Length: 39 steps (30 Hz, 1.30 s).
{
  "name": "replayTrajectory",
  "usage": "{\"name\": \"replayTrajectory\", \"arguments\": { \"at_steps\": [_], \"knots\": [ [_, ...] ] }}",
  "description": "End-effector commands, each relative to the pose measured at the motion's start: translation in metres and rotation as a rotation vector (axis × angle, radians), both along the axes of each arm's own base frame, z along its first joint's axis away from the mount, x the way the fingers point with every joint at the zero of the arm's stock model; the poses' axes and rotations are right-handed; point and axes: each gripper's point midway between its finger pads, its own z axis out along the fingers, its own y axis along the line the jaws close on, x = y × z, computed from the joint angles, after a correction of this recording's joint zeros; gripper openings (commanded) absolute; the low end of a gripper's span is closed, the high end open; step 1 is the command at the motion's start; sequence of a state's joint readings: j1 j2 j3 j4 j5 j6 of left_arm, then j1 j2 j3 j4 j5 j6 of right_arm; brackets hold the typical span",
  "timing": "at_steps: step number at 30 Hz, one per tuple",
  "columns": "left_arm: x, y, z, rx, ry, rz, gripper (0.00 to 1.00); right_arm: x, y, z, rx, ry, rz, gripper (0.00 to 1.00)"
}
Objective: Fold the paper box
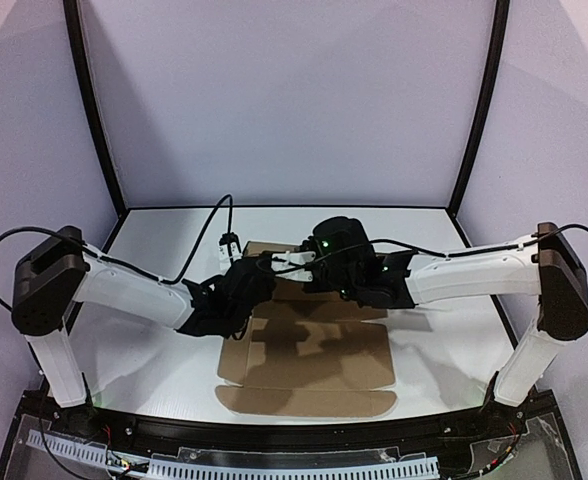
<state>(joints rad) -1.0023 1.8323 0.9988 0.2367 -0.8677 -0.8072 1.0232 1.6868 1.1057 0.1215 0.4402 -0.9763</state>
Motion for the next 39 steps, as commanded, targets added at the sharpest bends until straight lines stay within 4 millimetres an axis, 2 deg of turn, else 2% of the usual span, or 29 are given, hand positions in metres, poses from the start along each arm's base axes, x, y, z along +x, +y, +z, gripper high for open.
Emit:
{"name": "replayTrajectory", "arguments": {
  "at_steps": [1,4,6,9,10,11,12,16,19,23,26,29,31,35,37,39],
  "knots": [
    [0.018,0.043,0.001,0.092,-0.054,0.075,0.01,-0.043,-0.021,-0.066,-0.179,0.246,0.038,0.23],
    [0.019,0.03,0.011,0.073,-0.078,0.007,0.01,-0.029,-0.017,-0.035,-0.101,0.209,-0.013,0.43],
    [0.02,0.024,0.016,0.086,-0.082,-0.033,0.01,-0.019,-0.016,-0.006,-0.027,0.182,-0.045,0.56],
    [0.019,0.02,0.021,0.082,-0.073,-0.052,0.01,-0.014,-0.022,0.034,0.074,0.137,-0.058,0.76],
    [0.019,0.019,0.025,0.073,-0.074,-0.056,0.01,-0.014,-0.025,0.049,0.11,0.123,-0.057,0.88],
    [0.019,0.019,0.028,0.067,-0.076,-0.061,0.01,-0.015,-0.029,0.063,0.145,0.111,-0.056,0.95],
    [0.018,0.018,0.031,0.062,-0.079,-0.064,0.01,-0.017,-0.033,0.077,0.179,0.099,-0.057,0.98],
    [0.018,0.014,0.044,0.053,-0.093,-0.093,0.01,-0.021,-0.05,0.12,0.325,0.086,-0.072,0.98],
    [0.016,0.008,0.057,0.083,-0.104,-0.146,0.01,-0.023,-0.068,0.142,0.46,0.14,-0.101,0.98],
    [0.014,0.004,0.068,0.141,-0.084,-0.201,0.01,-0.017,-0.103,0.154,0.626,0.248,-0.208,0.98],
    [0.013,0.005,0.069,0.147,-0.033,-0.231,0.01,-0.009,-0.143,0.156,0.748,0.32,-0.357,0.98],
    [0.013,0.01,0.075,0.109,-0.009,-0.25,0.01,-0.006,-0.181,0.143,0.845,0.423,-0.484,0.98],
    [0.012,0.013,0.076,0.107,-0.003,-0.27,0.01,-0.01,-0.198,0.129,0.856,0.504,-0.52,0.98],
    [0.011,0.019,0.085,0.141,0.0,-0.29,0.01,-0.014,-0.214,0.107,0.781,0.54,-0.549,0.98],
    [0.009,0.02,0.088,0.158,0.01,-0.299,0.01,-0.015,-0.211,0.105,0.744,0.539,-0.513,0.98],
    [0.008,0.02,0.09,0.164,0.018,-0.31,0.01,-0.018,-0.2,0.109,0.736,0.552,-0.435,0.98]
  ]
}}
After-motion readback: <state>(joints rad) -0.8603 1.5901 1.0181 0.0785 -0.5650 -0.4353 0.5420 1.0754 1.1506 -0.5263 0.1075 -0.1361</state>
